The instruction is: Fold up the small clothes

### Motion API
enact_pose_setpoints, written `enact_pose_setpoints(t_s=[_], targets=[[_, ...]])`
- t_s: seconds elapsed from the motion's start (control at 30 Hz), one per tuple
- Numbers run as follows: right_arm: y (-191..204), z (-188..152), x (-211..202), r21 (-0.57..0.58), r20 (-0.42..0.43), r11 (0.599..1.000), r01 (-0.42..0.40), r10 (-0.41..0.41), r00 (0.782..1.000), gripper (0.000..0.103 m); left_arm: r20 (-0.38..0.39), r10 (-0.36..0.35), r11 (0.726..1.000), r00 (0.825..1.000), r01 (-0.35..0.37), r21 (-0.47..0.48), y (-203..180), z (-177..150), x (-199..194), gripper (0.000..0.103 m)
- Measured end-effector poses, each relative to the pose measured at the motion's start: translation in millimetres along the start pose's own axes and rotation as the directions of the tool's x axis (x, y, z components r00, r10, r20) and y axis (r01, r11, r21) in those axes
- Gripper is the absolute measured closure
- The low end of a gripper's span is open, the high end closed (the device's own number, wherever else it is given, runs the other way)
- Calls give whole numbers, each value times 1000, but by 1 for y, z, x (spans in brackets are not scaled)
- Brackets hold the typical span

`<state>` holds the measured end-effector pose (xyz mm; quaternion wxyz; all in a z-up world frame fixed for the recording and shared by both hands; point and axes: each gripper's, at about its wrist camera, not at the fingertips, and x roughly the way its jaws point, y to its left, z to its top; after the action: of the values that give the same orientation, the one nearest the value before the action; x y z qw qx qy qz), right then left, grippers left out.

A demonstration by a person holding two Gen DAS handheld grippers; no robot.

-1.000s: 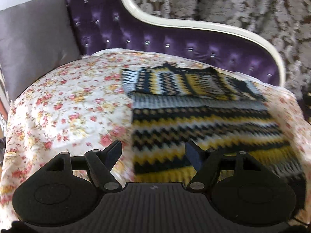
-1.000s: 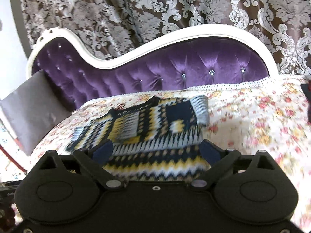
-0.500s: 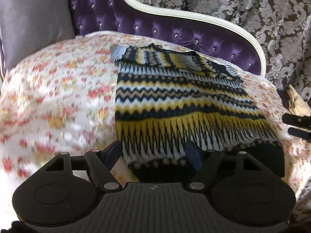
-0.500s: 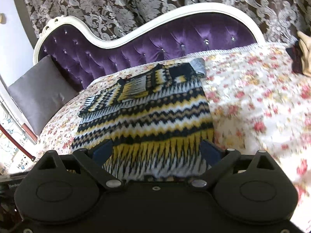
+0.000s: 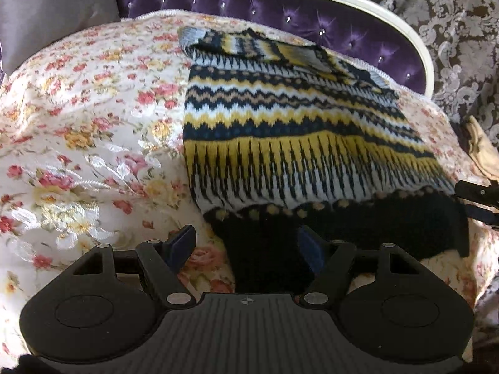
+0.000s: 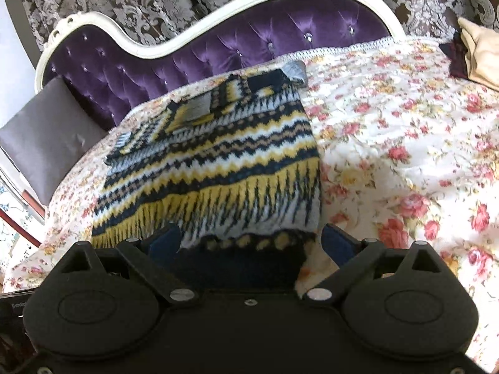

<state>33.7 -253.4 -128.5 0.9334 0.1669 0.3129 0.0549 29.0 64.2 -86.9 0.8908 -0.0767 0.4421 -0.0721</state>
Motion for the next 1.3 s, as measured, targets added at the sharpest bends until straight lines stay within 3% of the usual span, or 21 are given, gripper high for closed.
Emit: enact_pose_setpoints(t_s=[0.17, 0.3, 0.37, 0.47, 0.57, 0.63, 0.7, 1.0, 1.17, 1.3], targets=[[-11, -11, 2, 78, -35, 996, -37, 40, 999, 5, -19, -11, 1000, 1000, 11, -12, 1, -2, 4, 33], [-10, -15, 2, 123, -35, 983, -138, 144, 989, 9, -42, -26, 999, 999, 24, -40, 4, -2, 11, 33], [-8, -15, 5, 130, -47, 975, -180, 187, 981, 44, -50, -33, 998, 998, 31, -46, 5, -2, 14, 33], [-1, -14, 7, 100, -53, 975, -200, 206, 977, 75, -61, -70, 995, 996, 66, -69, 7, -1, 19, 33], [4, -10, 6, 78, -40, 976, -202, 206, 978, 75, -62, -130, 987, 990, 124, -102, 10, 0, 25, 38], [4, -9, 6, 72, -45, 976, -207, 211, 977, 75, -66, -148, 982, 987, 139, -129, 11, 0, 29, 57], [4, -9, 5, 73, -44, 976, -206, 209, 977, 75, -58, -137, 982, 989, 128, -141, 12, -1, 29, 92], [3, -4, -3, 77, -4, 970, -232, 233, 973, 75, 85, -177, 971, 981, 188, -146, 17, 11, -4, 95], [3, 21, -11, 107, 94, 943, -315, 306, 947, 85, 198, -205, 965, 959, 232, -121, 16, 48, -26, 95], [5, 55, -5, 121, 147, 924, -362, 344, 927, 86, 261, -220, 962, 940, 254, -105, 18, 84, -28, 95]])
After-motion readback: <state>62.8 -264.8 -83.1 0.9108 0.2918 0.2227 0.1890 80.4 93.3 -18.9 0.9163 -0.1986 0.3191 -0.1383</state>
